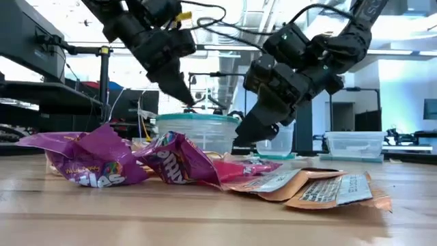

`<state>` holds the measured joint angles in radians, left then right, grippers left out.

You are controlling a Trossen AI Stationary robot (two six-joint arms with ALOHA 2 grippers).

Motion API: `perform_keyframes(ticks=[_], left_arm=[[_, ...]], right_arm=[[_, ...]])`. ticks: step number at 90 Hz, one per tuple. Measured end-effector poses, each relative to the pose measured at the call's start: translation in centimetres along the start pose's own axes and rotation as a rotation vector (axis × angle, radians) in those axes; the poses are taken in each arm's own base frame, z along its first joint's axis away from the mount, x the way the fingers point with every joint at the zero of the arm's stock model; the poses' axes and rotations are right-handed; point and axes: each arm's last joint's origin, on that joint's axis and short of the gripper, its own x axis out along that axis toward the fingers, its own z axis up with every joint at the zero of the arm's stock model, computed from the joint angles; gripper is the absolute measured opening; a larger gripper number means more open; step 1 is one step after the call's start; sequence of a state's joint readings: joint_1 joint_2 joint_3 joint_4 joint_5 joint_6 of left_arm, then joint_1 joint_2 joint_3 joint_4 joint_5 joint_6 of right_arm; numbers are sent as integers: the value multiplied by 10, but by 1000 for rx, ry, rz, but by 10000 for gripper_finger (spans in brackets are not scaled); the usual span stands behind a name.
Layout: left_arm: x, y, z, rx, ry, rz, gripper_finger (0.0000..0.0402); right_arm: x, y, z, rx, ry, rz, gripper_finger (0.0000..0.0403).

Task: Sort candy
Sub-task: Open the big round transparent bin

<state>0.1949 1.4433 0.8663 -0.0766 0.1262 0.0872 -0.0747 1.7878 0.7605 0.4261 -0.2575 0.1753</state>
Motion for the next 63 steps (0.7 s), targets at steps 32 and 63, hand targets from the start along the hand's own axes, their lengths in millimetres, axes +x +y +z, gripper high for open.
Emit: perform_keyframes(ticks=[32, 63], left_arm=[[47, 6, -21, -13, 69, -50, 127], [47, 5, -20, -8, 55, -53, 127]], right_arm=[[2, 5, 5, -25, -76, -68, 240], [11, 5, -3, -3, -74, -104, 240]])
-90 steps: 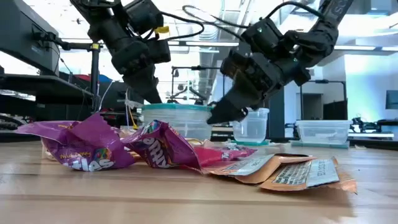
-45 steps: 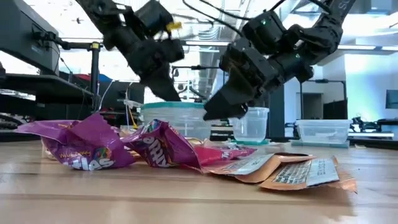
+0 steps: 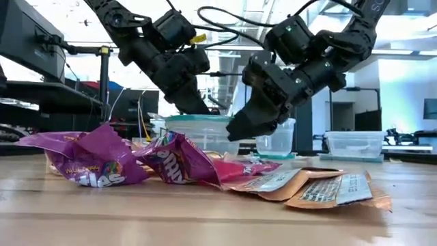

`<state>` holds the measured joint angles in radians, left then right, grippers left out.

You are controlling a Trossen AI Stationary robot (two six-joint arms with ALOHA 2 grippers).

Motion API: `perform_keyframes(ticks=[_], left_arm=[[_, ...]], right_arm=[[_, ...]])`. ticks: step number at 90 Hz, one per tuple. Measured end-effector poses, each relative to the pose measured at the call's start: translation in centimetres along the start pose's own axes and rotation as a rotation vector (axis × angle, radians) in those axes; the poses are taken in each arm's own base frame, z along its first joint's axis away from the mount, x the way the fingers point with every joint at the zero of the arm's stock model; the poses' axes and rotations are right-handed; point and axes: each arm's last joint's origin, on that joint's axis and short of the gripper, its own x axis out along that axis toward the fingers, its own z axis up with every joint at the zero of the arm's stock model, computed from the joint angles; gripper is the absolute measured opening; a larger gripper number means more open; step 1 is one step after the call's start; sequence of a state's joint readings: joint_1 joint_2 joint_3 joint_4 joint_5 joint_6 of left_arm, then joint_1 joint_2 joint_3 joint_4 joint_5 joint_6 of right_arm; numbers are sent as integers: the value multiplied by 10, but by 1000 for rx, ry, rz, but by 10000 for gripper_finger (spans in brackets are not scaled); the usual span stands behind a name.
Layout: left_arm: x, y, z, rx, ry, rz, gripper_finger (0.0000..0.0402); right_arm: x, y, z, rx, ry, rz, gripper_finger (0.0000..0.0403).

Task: Sort candy
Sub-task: Open the big round transparent bin

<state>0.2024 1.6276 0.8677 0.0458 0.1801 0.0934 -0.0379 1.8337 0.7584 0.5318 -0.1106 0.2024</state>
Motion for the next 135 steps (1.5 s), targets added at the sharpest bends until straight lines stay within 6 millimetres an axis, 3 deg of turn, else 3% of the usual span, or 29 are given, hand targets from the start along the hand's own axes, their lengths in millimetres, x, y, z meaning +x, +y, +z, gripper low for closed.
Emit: perform_keyframes(ticks=[11, 25, 70, 86, 96, 111, 122, 135], left_arm=[[1, -1, -1, 4, 3, -5, 127], [0, -1, 0, 10, -4, -9, 127], [2, -1, -4, 35, 29, -27, 127], [10, 0, -10, 10, 60, -15, 127], [16, 0, -13, 16, 74, -5, 127], [12, -3, -8, 54, 56, -10, 127], [4, -4, 3, 73, 50, -11, 127], [-14, -10, 31, 108, 16, -5, 127]], right_arm=[[19, 1, -18, 26, -22, 3, 240], [31, -2, -22, 62, -135, -5, 240], [15, -6, -1, 26, -177, -14, 240], [16, -1, 3, 58, -222, 208, 237], [8, 10, 21, -5, -317, 332, 227], [2, 9, 1, -17, -17, 253, 218], [-23, 22, 25, -112, 27, 208, 217], [-49, 32, 50, -214, 29, 130, 217]])
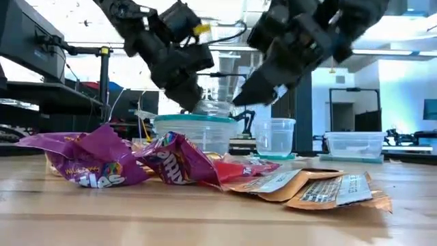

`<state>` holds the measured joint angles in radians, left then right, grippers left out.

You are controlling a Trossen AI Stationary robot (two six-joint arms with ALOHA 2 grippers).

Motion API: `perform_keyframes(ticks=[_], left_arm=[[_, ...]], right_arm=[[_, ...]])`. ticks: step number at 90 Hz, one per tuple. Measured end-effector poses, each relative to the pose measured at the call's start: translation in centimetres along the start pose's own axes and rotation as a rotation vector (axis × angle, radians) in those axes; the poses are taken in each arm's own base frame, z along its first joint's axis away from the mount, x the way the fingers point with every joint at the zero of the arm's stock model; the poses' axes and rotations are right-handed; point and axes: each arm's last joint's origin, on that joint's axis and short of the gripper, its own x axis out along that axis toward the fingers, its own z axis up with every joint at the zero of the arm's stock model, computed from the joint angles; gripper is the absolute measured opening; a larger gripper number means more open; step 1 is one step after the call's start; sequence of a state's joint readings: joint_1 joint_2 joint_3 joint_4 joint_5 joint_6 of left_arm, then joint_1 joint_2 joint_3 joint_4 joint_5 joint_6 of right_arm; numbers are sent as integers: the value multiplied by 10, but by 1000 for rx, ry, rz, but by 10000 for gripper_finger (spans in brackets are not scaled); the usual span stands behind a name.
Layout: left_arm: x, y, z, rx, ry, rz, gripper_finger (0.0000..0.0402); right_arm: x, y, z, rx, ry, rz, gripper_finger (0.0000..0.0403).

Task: Sort candy
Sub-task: Open the big round transparent bin

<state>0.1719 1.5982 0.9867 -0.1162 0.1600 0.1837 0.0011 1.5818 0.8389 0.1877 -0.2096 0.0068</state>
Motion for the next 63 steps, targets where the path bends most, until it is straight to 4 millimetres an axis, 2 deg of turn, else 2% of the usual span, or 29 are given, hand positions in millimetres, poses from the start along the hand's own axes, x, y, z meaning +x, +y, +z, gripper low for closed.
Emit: perform_keyframes(ticks=[9, 18, 29, 41, 54, 63], left_arm=[[-22, -5, 21, -4, 18, 35, 127], [-43, -15, 25, -68, 98, 62, 127], [-56, -36, 7, -122, 188, 100, 127], [-54, -52, -24, -191, 193, 136, 127], [-47, -51, -42, -254, 127, 155, 127], [-44, -42, -55, -263, 150, 233, 127]], right_arm=[[-13, -5, 14, -69, -58, -109, 217], [-12, -21, 11, -67, -35, -176, 217], [-3, -46, 10, -21, -25, -217, 217], [14, -71, 4, -13, 32, -238, 217], [25, -88, 3, -13, 83, -253, 217], [28, -88, 0, 6, 149, -240, 216]])
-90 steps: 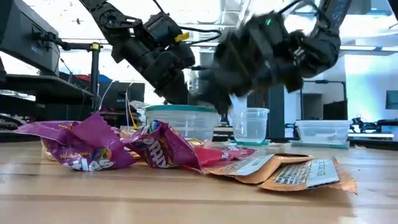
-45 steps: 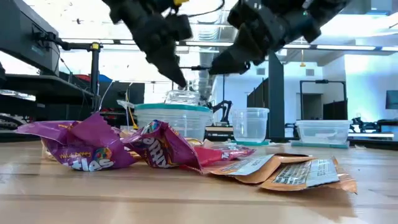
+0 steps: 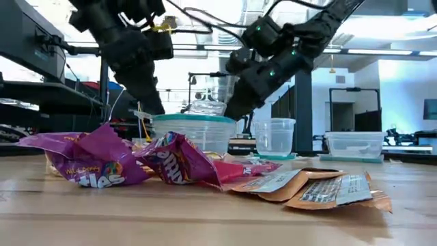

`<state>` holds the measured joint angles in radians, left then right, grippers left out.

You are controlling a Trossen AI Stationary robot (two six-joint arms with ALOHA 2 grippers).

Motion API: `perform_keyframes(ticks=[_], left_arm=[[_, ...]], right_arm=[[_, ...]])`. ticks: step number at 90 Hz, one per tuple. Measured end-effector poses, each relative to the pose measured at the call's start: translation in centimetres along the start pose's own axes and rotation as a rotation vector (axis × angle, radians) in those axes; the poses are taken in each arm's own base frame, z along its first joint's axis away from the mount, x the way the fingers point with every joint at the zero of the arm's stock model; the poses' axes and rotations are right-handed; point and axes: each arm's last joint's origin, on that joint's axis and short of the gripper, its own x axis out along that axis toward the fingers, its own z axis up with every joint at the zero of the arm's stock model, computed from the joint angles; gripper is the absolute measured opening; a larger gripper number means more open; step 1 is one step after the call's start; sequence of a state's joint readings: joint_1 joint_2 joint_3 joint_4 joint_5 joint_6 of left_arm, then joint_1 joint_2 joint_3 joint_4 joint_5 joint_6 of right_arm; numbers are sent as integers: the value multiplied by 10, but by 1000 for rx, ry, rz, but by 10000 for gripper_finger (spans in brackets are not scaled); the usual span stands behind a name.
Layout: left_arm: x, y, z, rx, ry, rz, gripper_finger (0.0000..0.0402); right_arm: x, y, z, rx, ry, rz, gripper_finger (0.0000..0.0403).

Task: Sort candy
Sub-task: Open the big round transparent bin

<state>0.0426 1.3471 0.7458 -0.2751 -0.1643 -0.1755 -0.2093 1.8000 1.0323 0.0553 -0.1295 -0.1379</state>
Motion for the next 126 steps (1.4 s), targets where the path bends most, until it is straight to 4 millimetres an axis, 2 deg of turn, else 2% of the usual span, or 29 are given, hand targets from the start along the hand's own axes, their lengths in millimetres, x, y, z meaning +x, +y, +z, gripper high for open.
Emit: perform_keyframes(ticks=[20, 26, 33, 46, 53, 59, 71, 84, 90, 99, 113, 126], left_arm=[[5, 34, -5, 48, 66, 169, 127], [4, 40, 0, 51, 39, 184, 127], [-4, 44, 7, 51, 9, 195, 127], [-26, 43, 26, 53, -107, 181, 127], [-40, 40, 35, 36, -175, 121, 127], [-43, 34, 35, 3, -183, 18, 127], [-39, 13, 25, -22, -116, -122, 127], [-20, -6, 11, -3, 37, -161, 127], [-12, -8, 11, 7, 43, -136, 127], [-1, -3, 9, 36, 61, -56, 127], [6, 20, 10, 66, 79, 98, 127], [-1, 40, 13, 66, 99, 147, 127]], right_arm=[[-1, 38, 4, -44, 7, 109, 214], [-4, 45, 10, -73, -3, 108, 214], [-17, 49, 21, -80, -2, 107, 214], [-56, 52, 46, -92, -74, 96, 214], [-69, 50, 46, -89, -66, 82, 214], [-74, 46, 40, -69, -32, 51, 214], [-70, 34, 15, 15, 57, 12, 214], [-54, 27, -13, 80, 98, 10, 214], [-48, 26, -17, 91, 88, 41, 214], [-39, 32, -19, 105, 80, 91, 214], [-34, 45, -18, 104, 71, 160, 214], [-47, 47, -12, 113, 53, 174, 214]])
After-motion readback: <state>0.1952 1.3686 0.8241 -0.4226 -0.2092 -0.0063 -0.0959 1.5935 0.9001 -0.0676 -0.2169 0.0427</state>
